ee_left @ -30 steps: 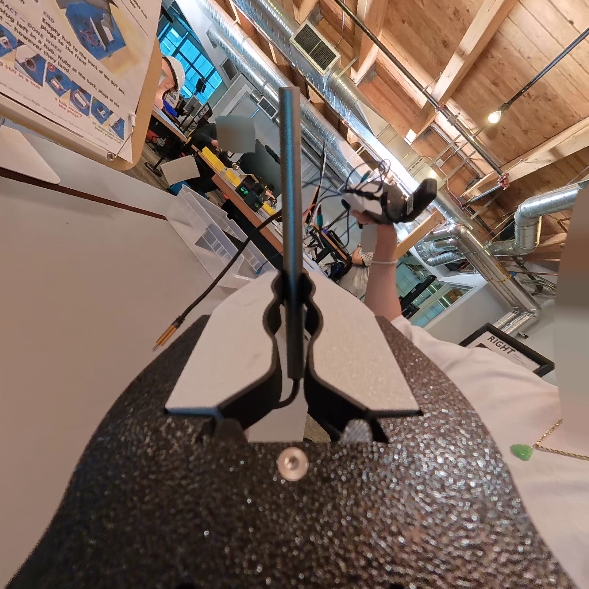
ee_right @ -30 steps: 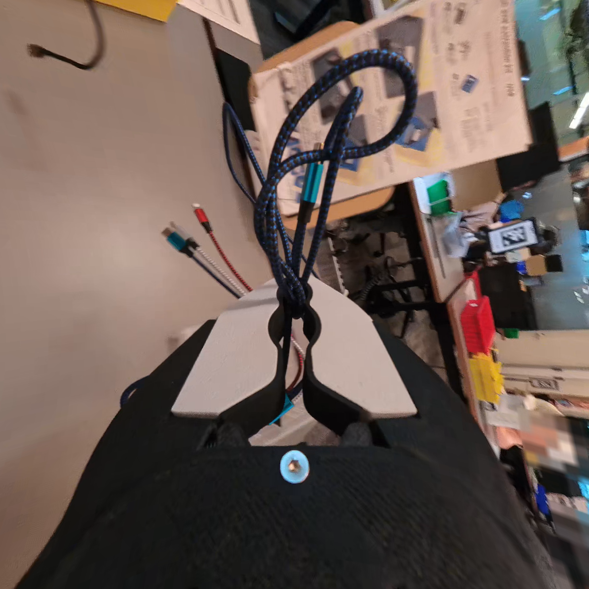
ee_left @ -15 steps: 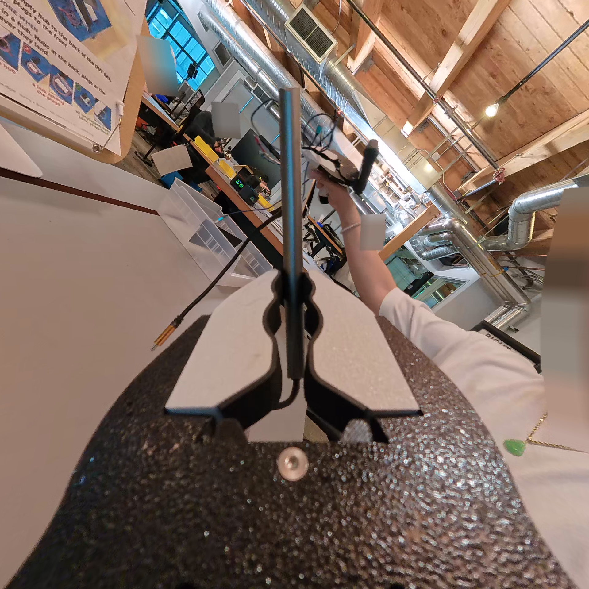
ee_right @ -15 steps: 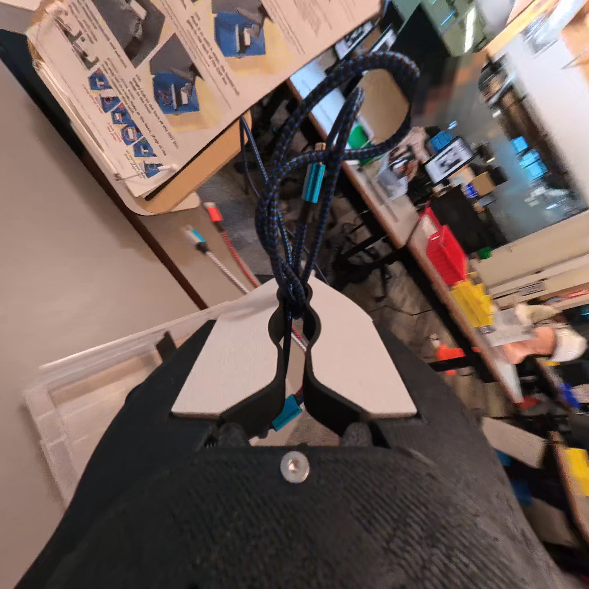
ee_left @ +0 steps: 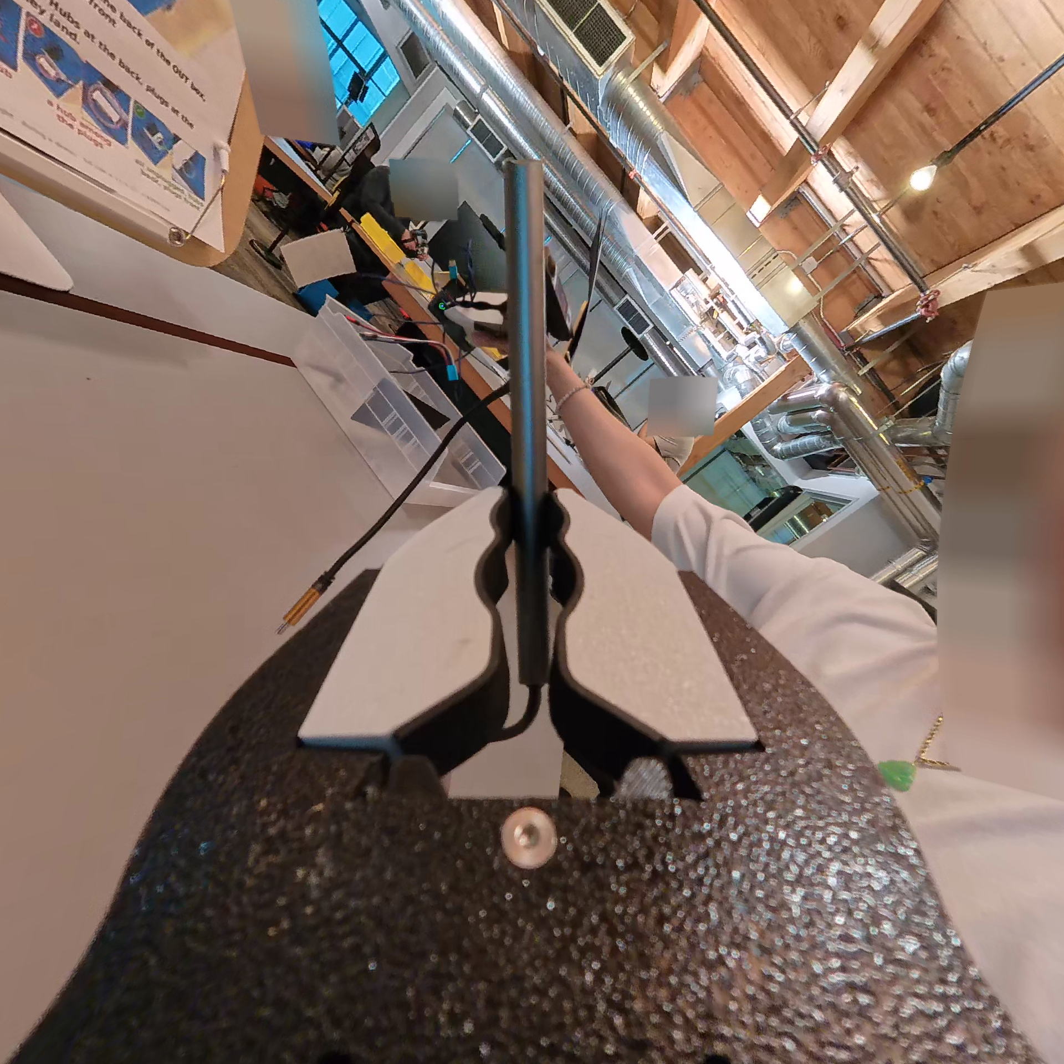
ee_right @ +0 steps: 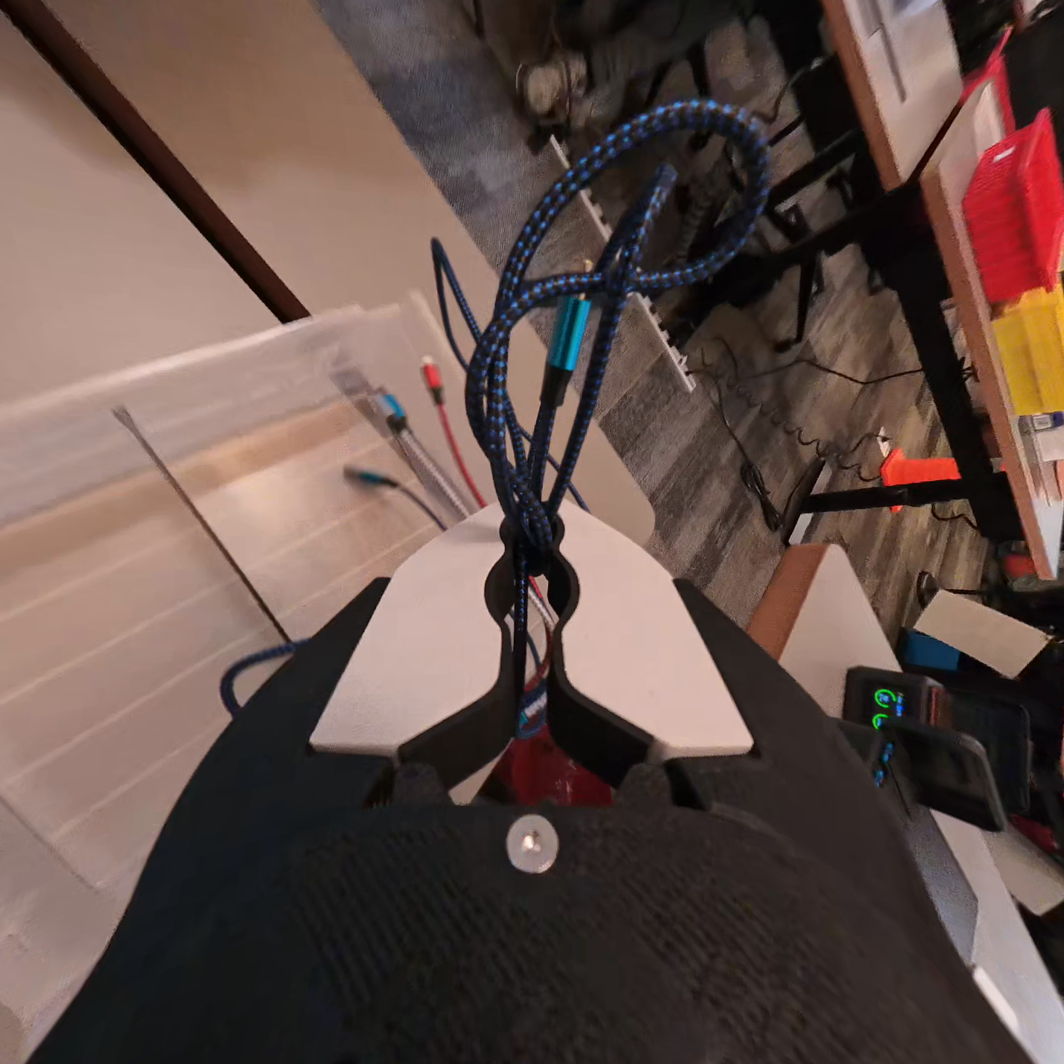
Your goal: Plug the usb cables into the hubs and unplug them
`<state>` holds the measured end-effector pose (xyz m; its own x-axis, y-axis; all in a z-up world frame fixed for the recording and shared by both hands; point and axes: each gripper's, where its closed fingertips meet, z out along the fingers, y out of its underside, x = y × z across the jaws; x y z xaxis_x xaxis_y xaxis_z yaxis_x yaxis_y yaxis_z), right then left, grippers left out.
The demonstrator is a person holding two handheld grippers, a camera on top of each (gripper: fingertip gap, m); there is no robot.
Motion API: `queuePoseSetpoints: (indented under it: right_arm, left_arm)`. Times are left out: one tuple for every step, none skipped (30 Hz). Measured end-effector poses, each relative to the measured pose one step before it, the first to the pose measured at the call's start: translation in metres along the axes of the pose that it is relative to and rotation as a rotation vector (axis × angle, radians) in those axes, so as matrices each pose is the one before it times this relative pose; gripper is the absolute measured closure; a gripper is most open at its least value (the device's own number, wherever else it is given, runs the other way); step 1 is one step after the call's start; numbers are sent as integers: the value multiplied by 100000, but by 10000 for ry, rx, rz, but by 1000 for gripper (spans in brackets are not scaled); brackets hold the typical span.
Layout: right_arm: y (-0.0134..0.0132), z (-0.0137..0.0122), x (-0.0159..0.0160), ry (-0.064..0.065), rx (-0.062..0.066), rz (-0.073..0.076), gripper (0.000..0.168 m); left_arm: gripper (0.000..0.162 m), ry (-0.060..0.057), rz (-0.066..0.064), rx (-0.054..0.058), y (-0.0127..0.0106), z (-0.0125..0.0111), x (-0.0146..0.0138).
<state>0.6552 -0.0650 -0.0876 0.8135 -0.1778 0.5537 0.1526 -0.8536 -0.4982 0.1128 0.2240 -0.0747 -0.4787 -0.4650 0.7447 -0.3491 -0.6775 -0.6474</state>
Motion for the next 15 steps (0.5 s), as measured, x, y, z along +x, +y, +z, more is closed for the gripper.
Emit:
queuePoseSetpoints:
  right_arm:
    - [699, 759, -376, -213, -182, -321, 162]
    - [576, 821, -825, -424, -215, -351, 162]
    - [472, 884, -1166, -565, -249, -419, 162]
    - [567, 932, -1092, -501, -400, -473, 162]
    - [454, 962, -1116, -535, -413, -417, 162]
    - [170, 981, -797, -365, -257, -299, 162]
    - [44, 915, -18, 93, -228, -88, 162]
    - [-180, 869, 130, 168, -109, 83, 162]
    - [-308, 833, 174, 201, -15, 105, 162]
    - [-175, 833, 351, 336, -107, 81, 162]
    - [-104, 806, 173, 226, -127, 39, 162]
    - [21, 769, -152, -8, -155, 13, 162]
    - [201, 730, -210, -49, -237, -13, 162]
    - [158, 652, -329, -89, -173, -80, 162]
    - [9, 518, -715, -290, -32, -172, 161]
  left_arm:
    - [153, -23, -55, -8, 2, 146, -273]
    - [153, -28, -60, -17, 22, 152, -282]
    - [153, -27, -50, -22, 51, 188, -262]
    - [153, -21, -40, -27, 62, 198, -244]
    - [153, -11, -47, -28, 72, 217, -222]
    - [153, 2, -50, -33, 65, 217, -187]
    - [153, 15, -35, -36, 52, 218, -141]
    - [153, 18, -29, -25, 35, 197, -124]
    - [153, 7, -42, -2, -8, 173, -105]
    - [153, 2, -35, 12, -32, 141, -76]
    - [153, -2, -19, 3, -21, 128, -39]
    - [153, -8, -10, -4, -6, 108, 6]
    - [153, 3, 17, -6, 1, 100, 71]
    - [153, 21, 42, -15, 31, 83, 130]
    - [153, 25, 42, -15, 58, 56, 150]
